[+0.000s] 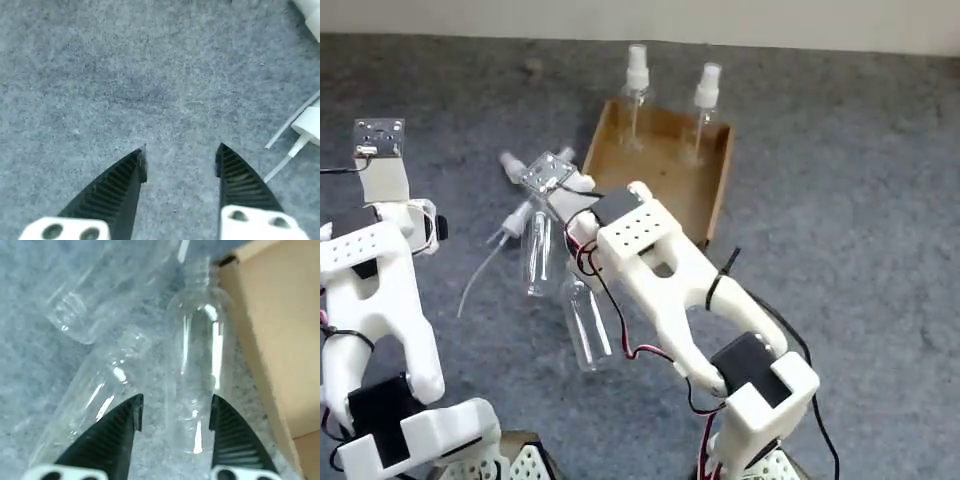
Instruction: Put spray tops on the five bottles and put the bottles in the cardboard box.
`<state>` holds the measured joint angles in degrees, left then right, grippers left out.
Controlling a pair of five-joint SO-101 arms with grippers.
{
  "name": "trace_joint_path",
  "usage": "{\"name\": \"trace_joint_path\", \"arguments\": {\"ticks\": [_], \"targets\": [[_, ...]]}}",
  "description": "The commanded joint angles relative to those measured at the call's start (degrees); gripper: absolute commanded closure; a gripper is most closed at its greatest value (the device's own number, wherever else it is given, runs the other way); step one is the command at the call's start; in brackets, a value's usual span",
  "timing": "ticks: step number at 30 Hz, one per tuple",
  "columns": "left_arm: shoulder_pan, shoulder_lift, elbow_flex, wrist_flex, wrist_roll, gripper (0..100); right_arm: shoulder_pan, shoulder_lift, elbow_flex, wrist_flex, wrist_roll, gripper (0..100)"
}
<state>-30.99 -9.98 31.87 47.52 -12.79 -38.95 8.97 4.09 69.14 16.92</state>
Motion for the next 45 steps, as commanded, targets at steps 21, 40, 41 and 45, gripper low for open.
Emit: {"name": "trace_joint_path", "arguments": {"ticks": [21, 40, 41, 45], "targets": [[-0.40, -0.13, -2.51, 0.18, -0.62, 80, 1.63, 7.60, -3.03, -3.56, 3.69, 82.7], [1.45, -0.13, -4.00, 3.52, -0.62, 80, 1.71, -19.21, 26.68, -1.98, 3.60, 99.5], [2.33, -0.04, -4.70, 5.10, -0.62, 80, 2.15, -22.55, 29.14, -1.98, 3.60, 99.5], [6.11, -0.04, -8.22, 10.90, -0.53, 80, 8.84, -33.80, 36.53, 1.19, 3.78, 99.5]]}}
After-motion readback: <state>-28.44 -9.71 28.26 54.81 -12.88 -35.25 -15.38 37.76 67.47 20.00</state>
